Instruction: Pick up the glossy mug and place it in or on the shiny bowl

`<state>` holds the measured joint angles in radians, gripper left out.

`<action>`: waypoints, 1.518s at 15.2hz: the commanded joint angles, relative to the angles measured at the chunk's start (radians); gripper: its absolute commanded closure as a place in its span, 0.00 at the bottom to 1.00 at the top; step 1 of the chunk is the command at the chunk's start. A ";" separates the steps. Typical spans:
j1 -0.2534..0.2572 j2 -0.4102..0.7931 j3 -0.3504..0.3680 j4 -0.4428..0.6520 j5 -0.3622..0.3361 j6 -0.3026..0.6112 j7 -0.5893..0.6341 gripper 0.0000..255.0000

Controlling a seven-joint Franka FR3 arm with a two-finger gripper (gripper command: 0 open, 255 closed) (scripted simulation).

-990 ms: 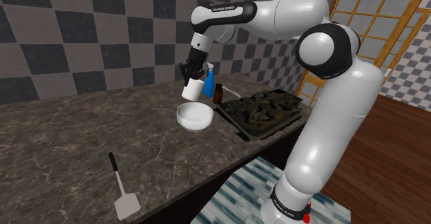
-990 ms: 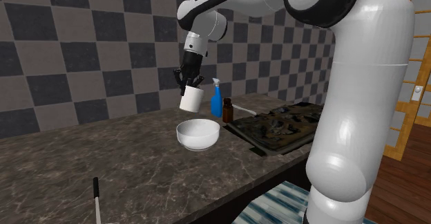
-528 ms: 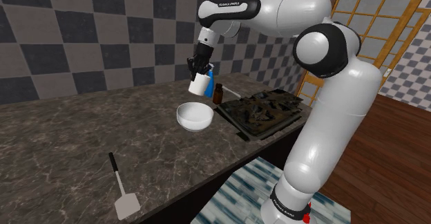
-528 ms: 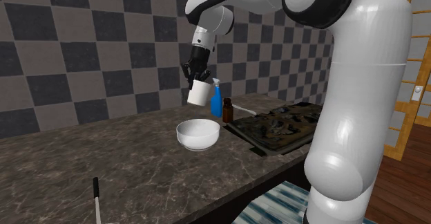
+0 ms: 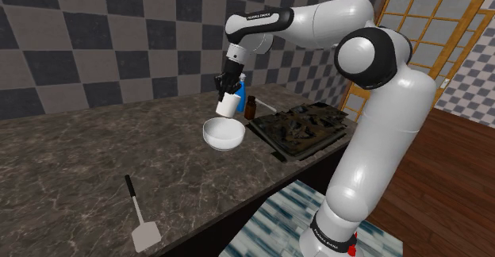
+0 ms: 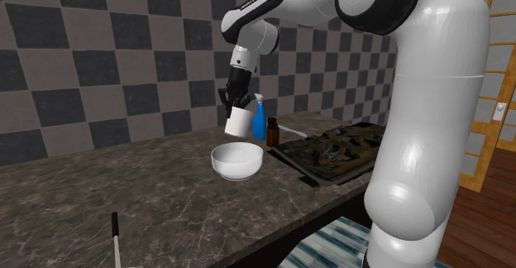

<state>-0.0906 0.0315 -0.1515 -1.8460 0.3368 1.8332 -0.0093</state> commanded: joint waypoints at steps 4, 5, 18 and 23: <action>0.002 0.006 0.002 -0.060 0.008 0.064 -0.020 1.00; 0.002 0.009 0.002 -0.070 0.010 0.076 -0.024 1.00; 0.003 0.020 0.003 -0.101 0.017 0.116 -0.038 0.00; -0.006 0.007 -0.006 -0.052 0.006 0.053 -0.032 0.00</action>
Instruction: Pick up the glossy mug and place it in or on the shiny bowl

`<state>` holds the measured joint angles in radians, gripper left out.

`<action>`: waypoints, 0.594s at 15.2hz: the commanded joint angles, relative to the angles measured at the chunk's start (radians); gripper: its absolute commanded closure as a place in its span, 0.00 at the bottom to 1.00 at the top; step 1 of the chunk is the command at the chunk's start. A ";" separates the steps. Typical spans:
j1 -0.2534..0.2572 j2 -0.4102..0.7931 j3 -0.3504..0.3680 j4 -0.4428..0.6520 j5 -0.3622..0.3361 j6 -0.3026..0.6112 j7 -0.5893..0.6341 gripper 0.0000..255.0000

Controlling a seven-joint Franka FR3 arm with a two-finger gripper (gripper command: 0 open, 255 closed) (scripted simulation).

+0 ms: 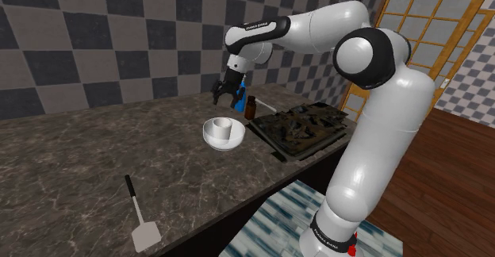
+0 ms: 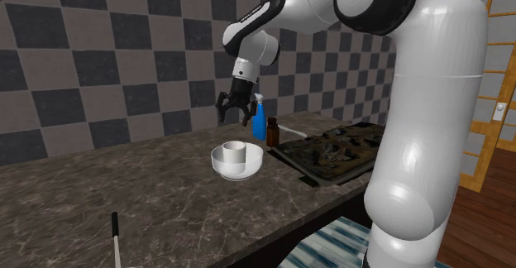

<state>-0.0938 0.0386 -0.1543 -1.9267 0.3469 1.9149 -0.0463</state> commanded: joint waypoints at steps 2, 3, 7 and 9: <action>-0.011 -0.006 -0.011 0.078 -0.011 -0.086 0.010 0.00; -0.011 -0.006 -0.011 0.078 -0.011 -0.086 0.010 0.00; -0.011 -0.006 -0.011 0.078 -0.011 -0.086 0.010 0.00; -0.011 -0.006 -0.011 0.078 -0.011 -0.086 0.010 0.00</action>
<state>-0.1050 0.0323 -0.1648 -1.8491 0.3359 1.8290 -0.0367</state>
